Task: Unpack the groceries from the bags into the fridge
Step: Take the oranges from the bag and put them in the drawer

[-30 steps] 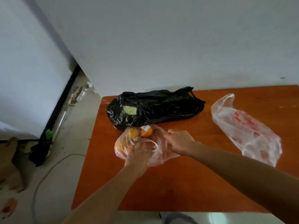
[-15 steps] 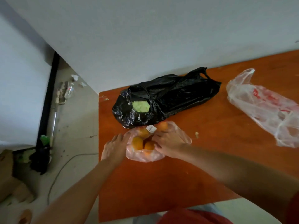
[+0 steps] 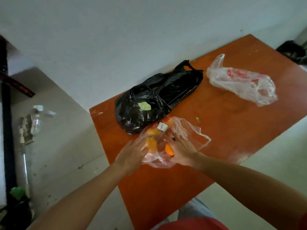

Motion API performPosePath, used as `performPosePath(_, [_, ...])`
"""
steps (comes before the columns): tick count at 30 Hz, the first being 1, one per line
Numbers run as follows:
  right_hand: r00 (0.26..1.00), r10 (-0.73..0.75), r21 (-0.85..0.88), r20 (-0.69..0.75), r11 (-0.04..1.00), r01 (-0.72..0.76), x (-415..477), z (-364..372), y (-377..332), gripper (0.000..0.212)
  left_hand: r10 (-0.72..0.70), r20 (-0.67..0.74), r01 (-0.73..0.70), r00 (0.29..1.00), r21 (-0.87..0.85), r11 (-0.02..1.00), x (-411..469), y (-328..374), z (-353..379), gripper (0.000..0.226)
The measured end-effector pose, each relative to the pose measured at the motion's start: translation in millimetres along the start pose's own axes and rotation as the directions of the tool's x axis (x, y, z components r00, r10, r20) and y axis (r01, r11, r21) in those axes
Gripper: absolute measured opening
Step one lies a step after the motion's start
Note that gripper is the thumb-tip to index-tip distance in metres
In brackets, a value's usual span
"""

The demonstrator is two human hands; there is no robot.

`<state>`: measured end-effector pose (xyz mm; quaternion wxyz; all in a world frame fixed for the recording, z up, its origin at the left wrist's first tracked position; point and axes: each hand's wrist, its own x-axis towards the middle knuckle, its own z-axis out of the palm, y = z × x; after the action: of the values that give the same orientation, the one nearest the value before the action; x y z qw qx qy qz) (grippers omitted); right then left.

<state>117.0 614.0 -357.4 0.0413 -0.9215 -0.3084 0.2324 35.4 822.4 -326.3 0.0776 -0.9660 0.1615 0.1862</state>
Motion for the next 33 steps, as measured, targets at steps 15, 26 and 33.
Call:
performPosePath(15, [0.998,0.052,-0.038,-0.042,0.998,-0.053,24,-41,87,0.068,0.133,0.101,-0.117,0.986,-0.151,0.982,128,36,-66,0.028])
performPosePath(26, [0.995,-0.075,0.089,-0.061,0.993,0.080,63,-22,130,0.067,0.081,0.068,-0.099,0.994,0.342,0.934,193,16,-44,0.051])
performPosePath(33, [0.991,-0.092,0.154,-0.094,0.982,0.106,77,-11,144,0.075,-0.115,0.187,0.086,0.976,0.154,0.984,229,9,-42,0.064])
